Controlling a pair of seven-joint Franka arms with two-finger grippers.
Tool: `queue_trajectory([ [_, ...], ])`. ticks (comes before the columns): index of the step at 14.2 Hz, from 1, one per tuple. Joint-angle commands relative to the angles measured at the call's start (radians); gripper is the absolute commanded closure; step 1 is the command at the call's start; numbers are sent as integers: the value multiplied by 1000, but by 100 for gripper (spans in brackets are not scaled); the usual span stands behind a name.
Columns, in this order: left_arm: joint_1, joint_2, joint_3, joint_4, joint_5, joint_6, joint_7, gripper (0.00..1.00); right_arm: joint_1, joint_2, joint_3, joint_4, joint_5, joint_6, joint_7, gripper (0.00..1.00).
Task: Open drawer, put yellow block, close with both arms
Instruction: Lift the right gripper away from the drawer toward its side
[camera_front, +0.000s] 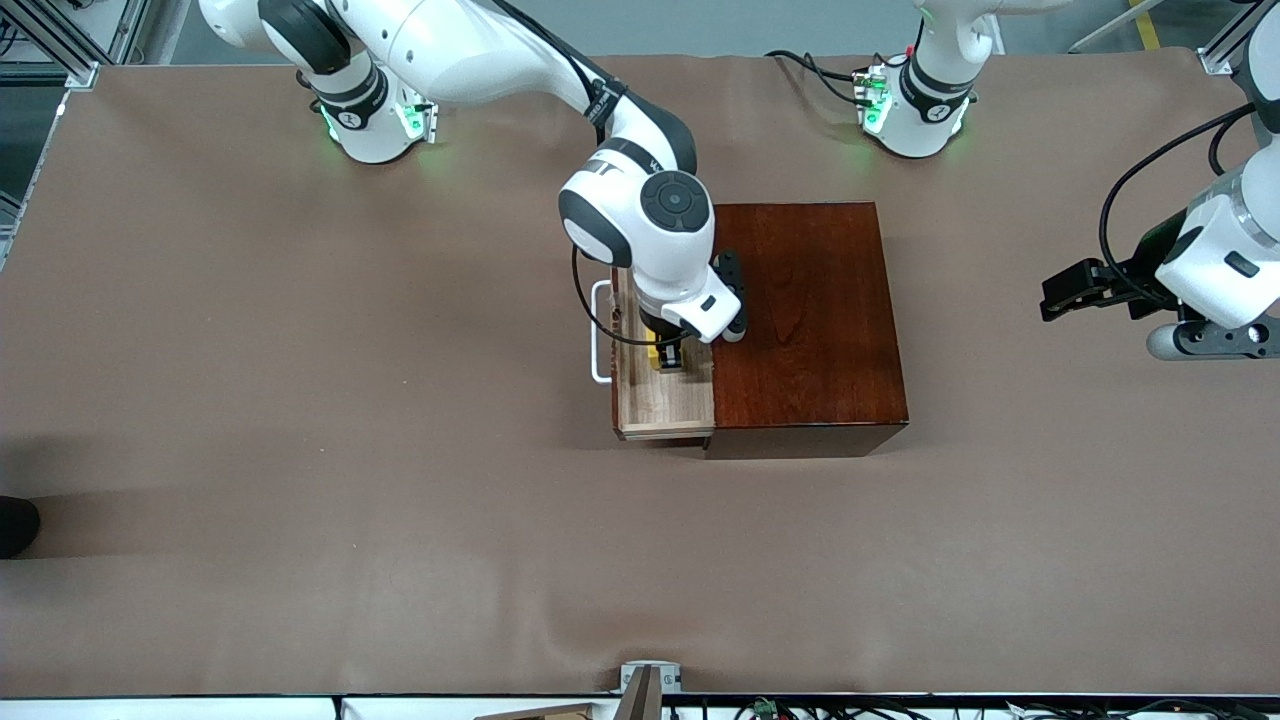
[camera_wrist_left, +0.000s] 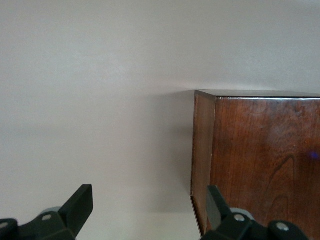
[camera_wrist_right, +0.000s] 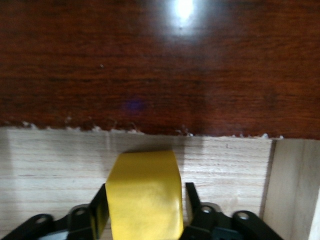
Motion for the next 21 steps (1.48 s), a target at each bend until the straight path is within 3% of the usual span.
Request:
queue_trajectory([
  [1, 7, -16, -7, -22, 16, 16, 0, 0, 3, -5, -9, 6, -38, -5, 18, 0],
  [10, 9, -14, -7, -16, 5, 16, -3, 0, -41, -85, -9, 21, -26, -98, 25, 0],
  [16, 10, 12, -6, -2, -33, 16, 1, 0, -191, -255, -7, 9, -18, -301, 13, 0],
  [21, -11, 19, -7, 1, -25, 65, -2, 0, -337, -338, -6, 6, -18, -405, 3, 0],
])
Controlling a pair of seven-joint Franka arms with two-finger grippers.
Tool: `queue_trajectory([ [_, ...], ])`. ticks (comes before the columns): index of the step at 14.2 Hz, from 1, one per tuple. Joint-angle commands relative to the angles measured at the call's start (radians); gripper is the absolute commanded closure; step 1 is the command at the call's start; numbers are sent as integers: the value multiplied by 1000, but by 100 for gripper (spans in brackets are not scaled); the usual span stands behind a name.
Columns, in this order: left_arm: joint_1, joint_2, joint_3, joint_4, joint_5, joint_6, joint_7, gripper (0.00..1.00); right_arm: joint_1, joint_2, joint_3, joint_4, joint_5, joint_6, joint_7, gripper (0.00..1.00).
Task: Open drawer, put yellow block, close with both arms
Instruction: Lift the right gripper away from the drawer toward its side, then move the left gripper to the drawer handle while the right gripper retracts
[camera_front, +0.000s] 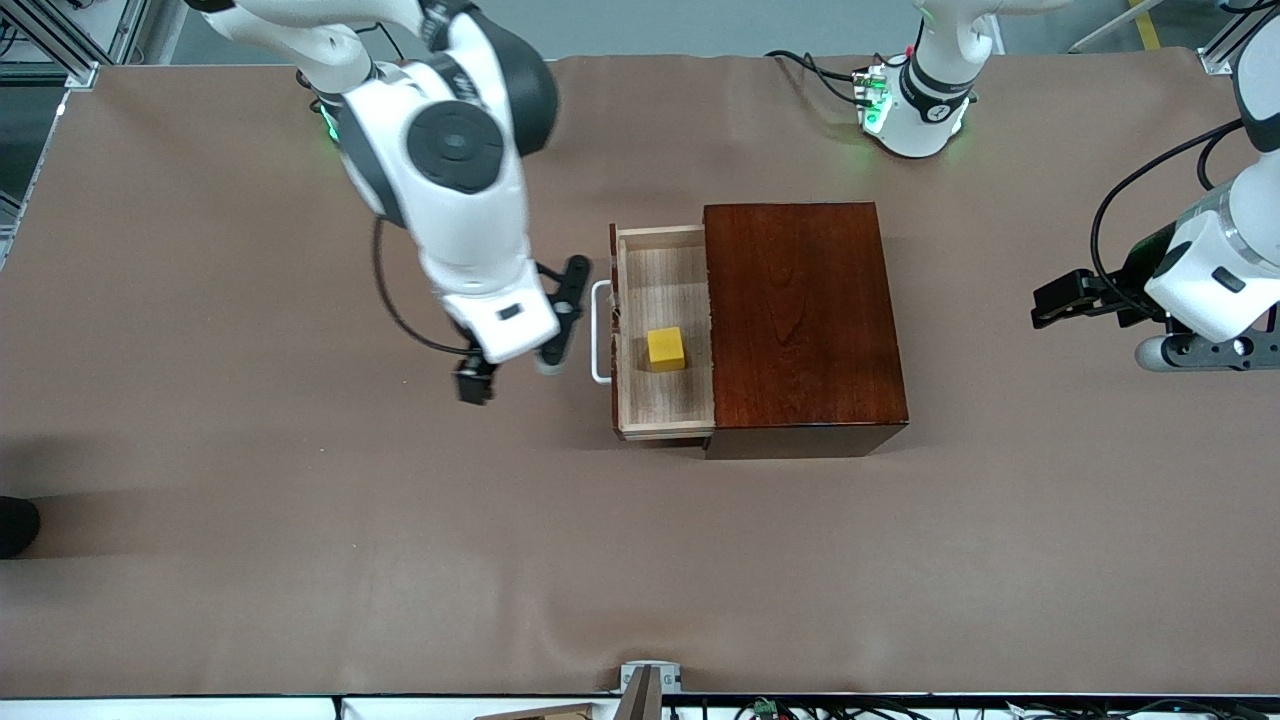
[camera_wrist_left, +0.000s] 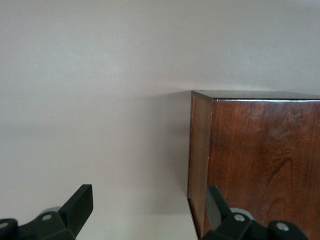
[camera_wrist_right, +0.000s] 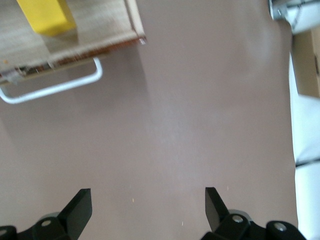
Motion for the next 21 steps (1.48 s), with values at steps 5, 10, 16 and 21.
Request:
queue_trajectory([
  [5, -133, 49, -6, 5, -20, 62, 1, 0, -209, -86, 18, -38, -5, -95, -10, 0],
  [10, -281, 93, -8, 8, -23, 83, -1, 0, -269, -106, 17, -38, -3, -142, 2, 0],
  [16, -528, 113, -11, 8, -15, 177, 34, 0, -398, -86, 17, -38, -3, -158, 3, 0],
  [21, -660, 182, -19, 27, -17, 313, 330, 0, -513, -37, 17, -38, -3, -155, -4, 0],
])
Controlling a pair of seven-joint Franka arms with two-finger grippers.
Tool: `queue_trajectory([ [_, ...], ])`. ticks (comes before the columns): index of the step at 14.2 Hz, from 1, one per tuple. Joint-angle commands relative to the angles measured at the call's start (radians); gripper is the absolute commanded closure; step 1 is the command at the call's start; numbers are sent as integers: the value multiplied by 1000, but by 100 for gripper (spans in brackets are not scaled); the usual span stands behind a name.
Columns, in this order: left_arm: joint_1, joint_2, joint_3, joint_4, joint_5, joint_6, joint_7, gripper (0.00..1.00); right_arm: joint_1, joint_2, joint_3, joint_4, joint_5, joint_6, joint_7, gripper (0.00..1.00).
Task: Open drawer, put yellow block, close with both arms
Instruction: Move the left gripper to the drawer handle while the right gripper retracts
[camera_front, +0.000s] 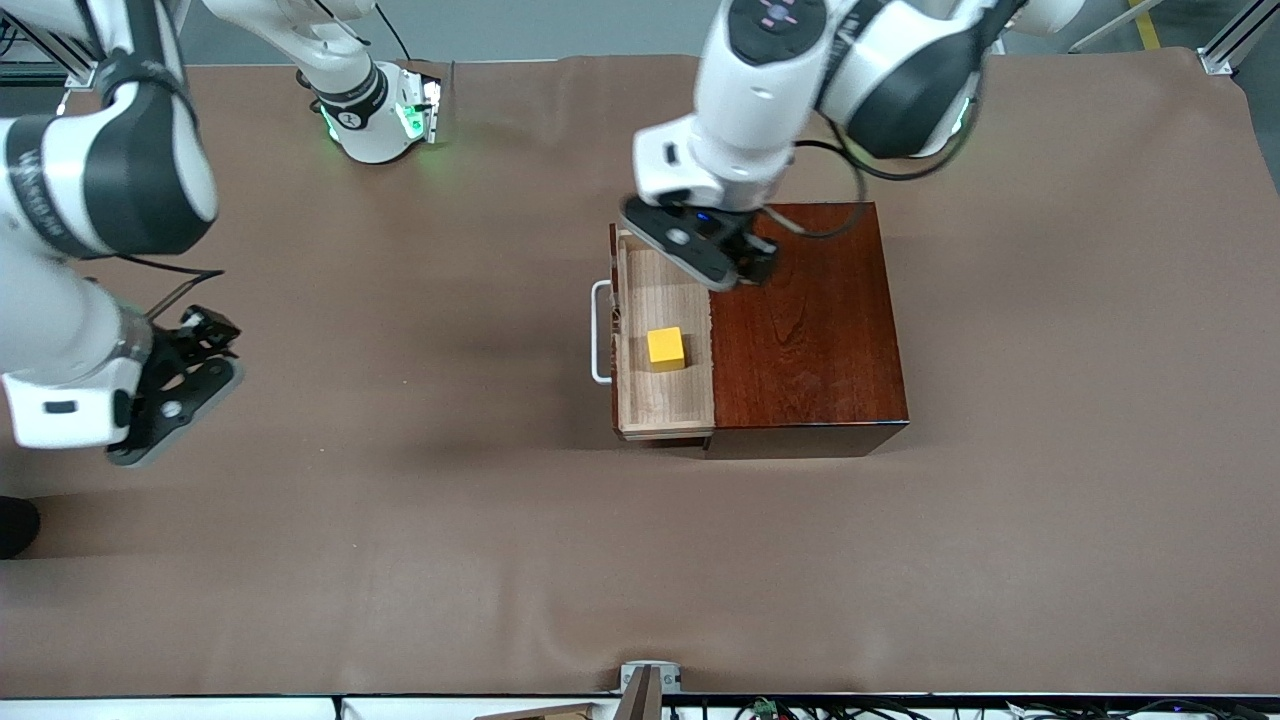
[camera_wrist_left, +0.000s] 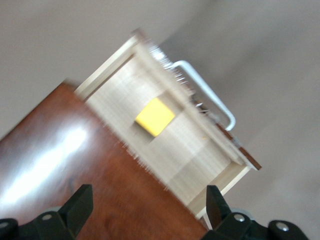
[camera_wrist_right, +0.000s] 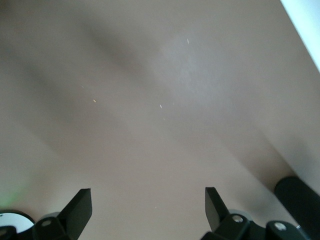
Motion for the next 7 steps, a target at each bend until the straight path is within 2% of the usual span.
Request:
queue_trajectory([
  [1, -50, 98, 8, 54, -13, 93, 224, 0, -82, 33, 18, -2, -3, 7, 0, 0],
  [3, -89, 209, 5, 121, -16, 167, 295, 0, -140, 74, 19, -2, 0, 7, -1, 0],
  [5, -132, 319, 0, 163, -18, 302, 335, 0, -176, 118, 18, -2, -2, 5, 9, 0],
  [7, -149, 381, -5, 173, -18, 394, 389, 0, -206, 152, 18, -2, -3, 5, 10, 0],
])
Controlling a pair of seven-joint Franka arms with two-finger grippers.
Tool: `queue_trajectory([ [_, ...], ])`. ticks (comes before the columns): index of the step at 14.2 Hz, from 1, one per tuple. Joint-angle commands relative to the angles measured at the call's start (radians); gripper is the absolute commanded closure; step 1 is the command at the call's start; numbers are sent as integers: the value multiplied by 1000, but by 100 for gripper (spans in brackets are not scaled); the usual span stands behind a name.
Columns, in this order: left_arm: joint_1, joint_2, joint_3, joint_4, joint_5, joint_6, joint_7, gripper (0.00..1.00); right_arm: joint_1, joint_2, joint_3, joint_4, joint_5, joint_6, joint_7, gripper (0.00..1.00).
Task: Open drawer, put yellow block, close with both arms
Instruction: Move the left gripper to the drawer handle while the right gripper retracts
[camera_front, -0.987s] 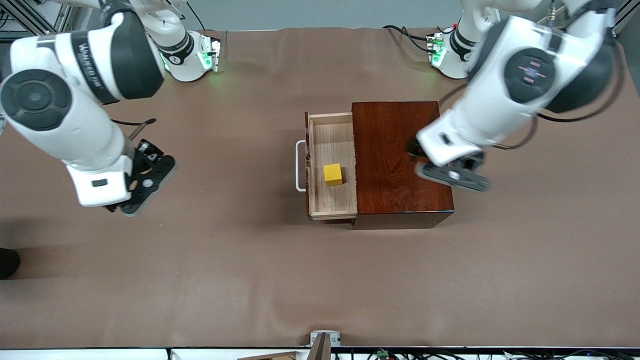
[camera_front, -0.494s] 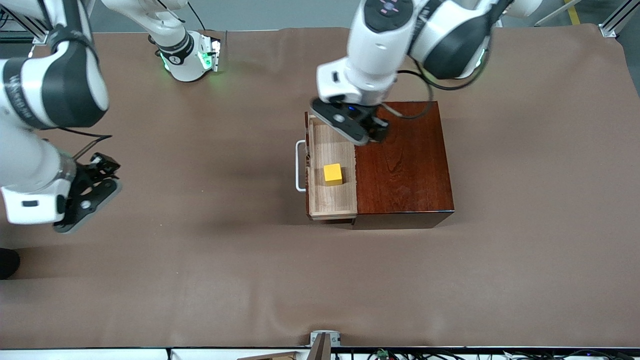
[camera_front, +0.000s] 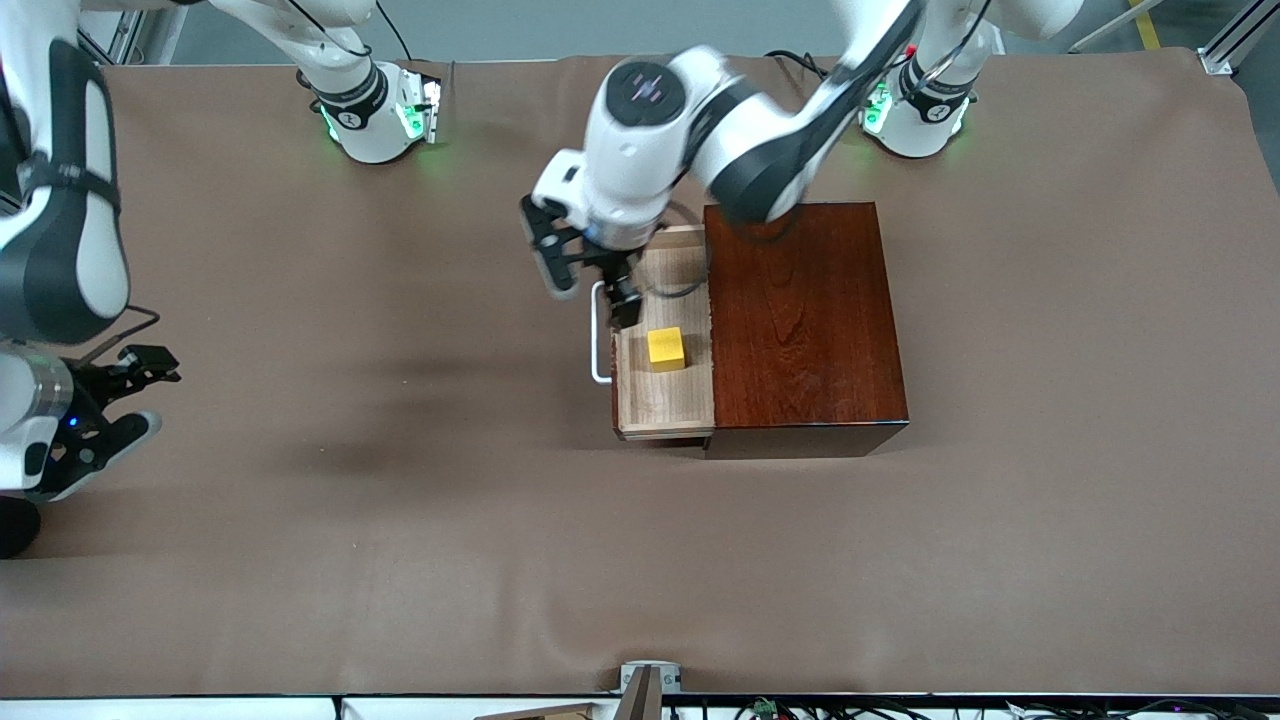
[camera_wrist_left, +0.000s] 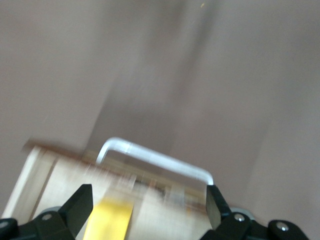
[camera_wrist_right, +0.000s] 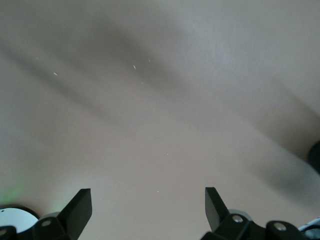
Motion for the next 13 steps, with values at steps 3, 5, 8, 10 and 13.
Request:
queue_trajectory([
  [3, -13, 118, -18, 81, -19, 72, 238, 0, -38, 28, 20, 7, -5, -2, 7, 0],
  [5, -13, 131, -15, 75, -18, 59, 320, 0, -31, 28, 20, 7, -8, -3, 13, 0],
  [8, -13, 128, -9, 75, -10, -59, 336, 0, -41, 26, 20, 8, -13, -13, -2, 0],
  [10, -11, 120, -1, 73, -7, -125, 336, 0, -45, 26, 21, 8, -8, -10, 5, 0],
  [13, -5, 114, -1, 75, 36, -173, 336, 0, -15, 26, 20, 7, -14, -10, 91, 0],
])
